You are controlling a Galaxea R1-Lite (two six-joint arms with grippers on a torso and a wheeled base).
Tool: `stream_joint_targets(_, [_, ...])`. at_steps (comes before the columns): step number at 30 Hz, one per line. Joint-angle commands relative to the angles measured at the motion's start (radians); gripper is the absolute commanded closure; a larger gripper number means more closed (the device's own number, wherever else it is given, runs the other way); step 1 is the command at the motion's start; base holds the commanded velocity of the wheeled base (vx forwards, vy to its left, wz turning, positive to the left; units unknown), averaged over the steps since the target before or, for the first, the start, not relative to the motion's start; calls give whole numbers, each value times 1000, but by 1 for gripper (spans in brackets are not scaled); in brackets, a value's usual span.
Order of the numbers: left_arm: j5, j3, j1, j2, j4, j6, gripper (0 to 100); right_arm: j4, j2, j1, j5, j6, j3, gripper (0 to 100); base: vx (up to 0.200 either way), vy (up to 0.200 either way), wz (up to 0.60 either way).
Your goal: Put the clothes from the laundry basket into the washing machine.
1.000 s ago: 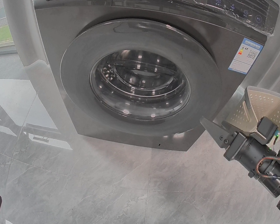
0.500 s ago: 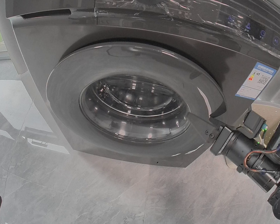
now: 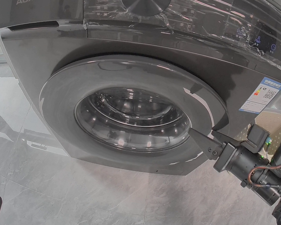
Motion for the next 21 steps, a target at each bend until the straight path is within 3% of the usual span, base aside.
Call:
stream_joint_targets(1, [0, 18, 0, -16, 0, -2, 0, 6, -118, 61, 8, -21, 171, 0, 0, 0, 0])
stream_joint_targets(4, [0, 18, 0, -16, 1, -3, 0, 14, -280, 87, 14, -89, 364, 0, 0, 0, 0])
stream_joint_targets(6, [0, 18, 0, -16, 0, -3, 0, 17, -305, 84, 17, -96, 382, 0, 0, 0, 0])
stream_joint_targets(8, [0, 18, 0, -16, 1, -3, 0, 33, -501, 45, 27, -142, 484, 0, 0, 0, 0])
stream_joint_targets(13, [-1, 18, 0, -16, 1, -2, 0, 132, -735, -101, 30, -159, 536, 0, 0, 0, 0])
stream_joint_targets(16, [-1, 18, 0, -16, 1, -3, 0, 339, -962, -264, 30, -173, 534, 0, 0, 0, 0])
stream_joint_targets(21, [-1, 18, 0, -16, 1, -3, 0, 702, -1268, -431, 34, -225, 508, 0, 0, 0, 0])
